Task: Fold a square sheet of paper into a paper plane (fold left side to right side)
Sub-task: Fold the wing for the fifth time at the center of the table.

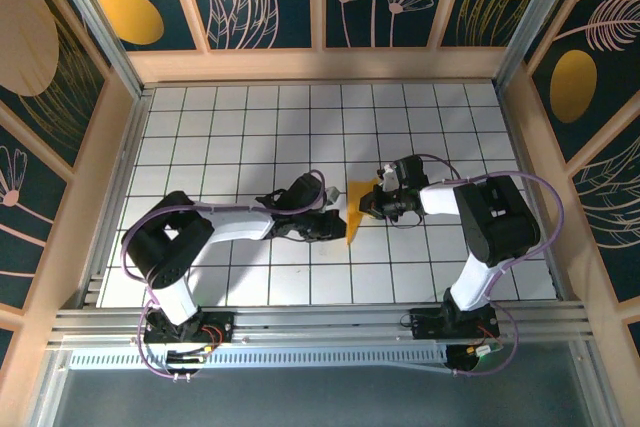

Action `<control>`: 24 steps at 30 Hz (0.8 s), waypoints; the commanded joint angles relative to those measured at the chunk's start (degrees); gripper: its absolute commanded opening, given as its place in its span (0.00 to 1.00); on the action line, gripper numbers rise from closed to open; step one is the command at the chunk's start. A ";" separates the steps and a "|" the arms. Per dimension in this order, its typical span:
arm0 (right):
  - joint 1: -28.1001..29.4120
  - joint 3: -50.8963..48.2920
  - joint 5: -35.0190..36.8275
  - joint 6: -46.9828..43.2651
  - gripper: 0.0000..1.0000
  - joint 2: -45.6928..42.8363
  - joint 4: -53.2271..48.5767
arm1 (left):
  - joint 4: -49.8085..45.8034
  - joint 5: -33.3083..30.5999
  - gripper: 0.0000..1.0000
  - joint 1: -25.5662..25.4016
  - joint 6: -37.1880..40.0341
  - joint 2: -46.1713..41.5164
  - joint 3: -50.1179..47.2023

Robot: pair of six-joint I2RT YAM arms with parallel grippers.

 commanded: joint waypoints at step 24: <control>0.80 -0.24 9.45 -2.22 0.00 5.03 -5.30 | -3.71 1.78 0.00 -0.93 5.09 16.23 11.67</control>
